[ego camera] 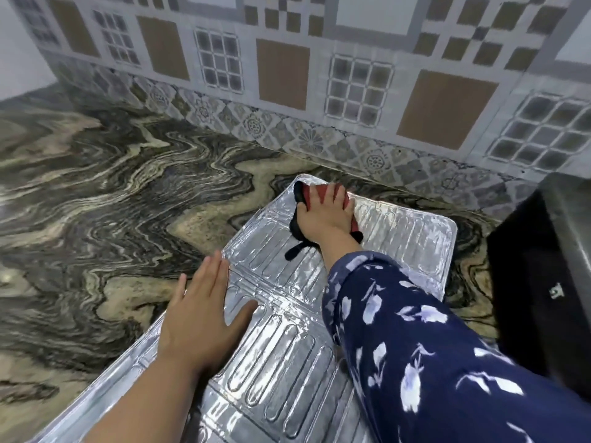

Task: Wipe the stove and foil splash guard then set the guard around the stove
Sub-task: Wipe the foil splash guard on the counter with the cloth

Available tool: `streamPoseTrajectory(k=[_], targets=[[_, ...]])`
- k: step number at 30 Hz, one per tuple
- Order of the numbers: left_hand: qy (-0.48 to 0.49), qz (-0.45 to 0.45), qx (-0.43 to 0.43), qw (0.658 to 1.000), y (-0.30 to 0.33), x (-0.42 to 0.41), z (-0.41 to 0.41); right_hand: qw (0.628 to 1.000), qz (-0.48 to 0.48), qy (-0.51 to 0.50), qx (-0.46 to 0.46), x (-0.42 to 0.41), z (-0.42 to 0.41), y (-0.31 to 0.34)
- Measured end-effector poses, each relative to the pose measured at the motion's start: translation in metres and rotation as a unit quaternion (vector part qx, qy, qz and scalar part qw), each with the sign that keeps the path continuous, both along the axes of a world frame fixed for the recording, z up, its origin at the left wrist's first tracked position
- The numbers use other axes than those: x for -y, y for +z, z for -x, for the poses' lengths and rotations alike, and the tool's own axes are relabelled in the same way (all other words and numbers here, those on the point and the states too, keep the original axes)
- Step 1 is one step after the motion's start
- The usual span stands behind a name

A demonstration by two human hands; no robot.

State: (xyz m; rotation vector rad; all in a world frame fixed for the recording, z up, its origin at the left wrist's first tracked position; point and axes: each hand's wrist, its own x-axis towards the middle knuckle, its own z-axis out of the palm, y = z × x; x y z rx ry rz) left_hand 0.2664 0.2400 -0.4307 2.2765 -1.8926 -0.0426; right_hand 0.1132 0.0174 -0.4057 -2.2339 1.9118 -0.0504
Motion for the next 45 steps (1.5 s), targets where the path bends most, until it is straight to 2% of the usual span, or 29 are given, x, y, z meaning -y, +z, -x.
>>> streamPoseTrajectory(k=[7, 13, 20, 23, 25, 27, 30, 32, 34, 36, 38, 40, 45], targets=[[0.008, -0.005, 0.009, 1.0, 0.002, 0.002, 0.0, 0.984, 0.014, 0.176, -0.007, -0.031, -0.032, -0.007], [0.012, -0.015, 0.002, 1.0, 0.006, 0.001, 0.004, 0.969, 0.014, 0.246, 0.013, -0.096, 0.001, -0.005], [0.005, -0.051, -0.003, 0.999, 0.008, 0.002, 0.001, 0.953, -0.081, 0.288, 0.038, -0.159, 0.053, 0.021], [0.023, -0.087, 0.017, 0.996, 0.022, 0.009, 0.002, 0.966, -0.083, 0.231, 0.079, -0.176, 0.07, 0.037], [0.034, -0.03, -0.01, 0.999, 0.034, 0.017, 0.016, 0.983, -0.036, 0.132, 0.124, -0.184, 0.079, 0.042], [0.01, 0.018, -0.062, 0.998, 0.046, 0.024, 0.04, 0.995, 0.007, 0.051, 0.089, -0.191, 0.086, 0.04], [-0.058, -0.02, -0.098, 0.993, 0.052, 0.027, 0.082, 1.0, 0.015, -0.018, 0.014, -0.199, 0.093, 0.03], [-0.056, -0.034, -0.109, 0.992, 0.049, 0.026, 0.097, 0.998, 0.044, -0.034, 0.018, -0.205, 0.094, 0.023], [-0.046, -0.012, -0.178, 0.983, 0.051, 0.026, 0.105, 0.992, 0.097, -0.048, 0.064, -0.205, 0.093, 0.023], [-0.04, 0.0, -0.285, 0.958, 0.061, 0.028, 0.109, 0.985, 0.108, -0.062, 0.119, -0.201, 0.092, 0.028], [-0.035, 0.002, -0.348, 0.937, 0.072, 0.03, 0.11, 0.967, 0.044, -0.102, 0.228, -0.194, 0.093, 0.041], [-0.022, 0.009, -0.372, 0.928, 0.089, 0.032, 0.112, 0.928, -0.006, -0.16, 0.335, -0.185, 0.097, 0.061], [-0.051, 0.083, -0.403, 0.91, 0.166, 0.057, 0.125, 0.936, 0.054, -0.079, 0.339, -0.149, 0.121, 0.142]])
